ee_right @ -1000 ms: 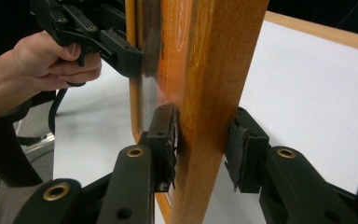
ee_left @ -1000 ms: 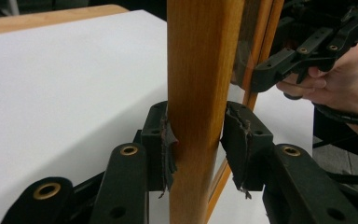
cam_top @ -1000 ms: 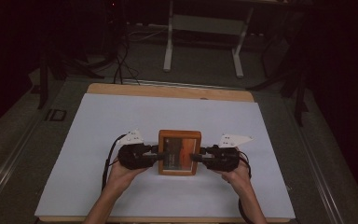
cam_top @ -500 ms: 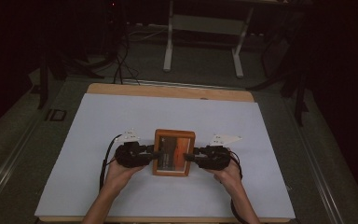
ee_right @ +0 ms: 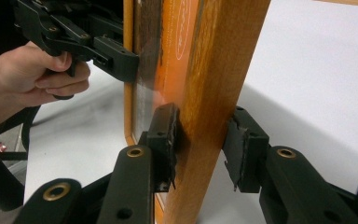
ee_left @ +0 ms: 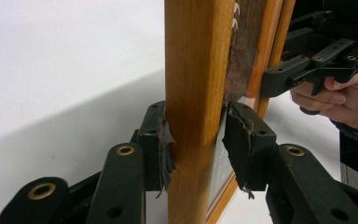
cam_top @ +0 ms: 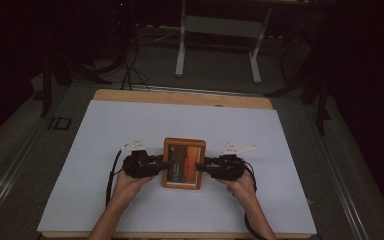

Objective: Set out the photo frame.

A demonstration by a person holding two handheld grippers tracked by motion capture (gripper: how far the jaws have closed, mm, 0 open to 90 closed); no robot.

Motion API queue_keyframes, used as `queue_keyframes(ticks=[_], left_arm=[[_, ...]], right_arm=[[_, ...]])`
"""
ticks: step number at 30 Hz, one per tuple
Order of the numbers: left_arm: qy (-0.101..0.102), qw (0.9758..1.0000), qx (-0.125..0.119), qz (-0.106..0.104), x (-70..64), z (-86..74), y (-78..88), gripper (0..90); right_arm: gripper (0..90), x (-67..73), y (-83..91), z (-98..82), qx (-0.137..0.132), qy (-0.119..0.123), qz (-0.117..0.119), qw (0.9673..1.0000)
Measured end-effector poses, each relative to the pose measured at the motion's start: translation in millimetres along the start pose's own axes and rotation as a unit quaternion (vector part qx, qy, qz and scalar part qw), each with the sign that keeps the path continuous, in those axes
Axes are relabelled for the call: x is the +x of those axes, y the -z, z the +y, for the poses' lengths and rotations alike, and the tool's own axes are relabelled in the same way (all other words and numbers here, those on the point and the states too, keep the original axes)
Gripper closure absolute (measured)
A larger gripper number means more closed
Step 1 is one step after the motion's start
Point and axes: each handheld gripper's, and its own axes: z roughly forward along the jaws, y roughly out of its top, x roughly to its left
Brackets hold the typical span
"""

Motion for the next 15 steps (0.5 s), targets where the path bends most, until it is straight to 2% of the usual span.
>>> queue_keyframes(ticks=[15], left_arm=[[-0.001,1.0,0.005,0.001,-2.7,-1.3,1.3,62.7]], right_arm=[[65.0,-1.2,-0.1,0.2,-0.002,-0.002,-0.006,1.0]])
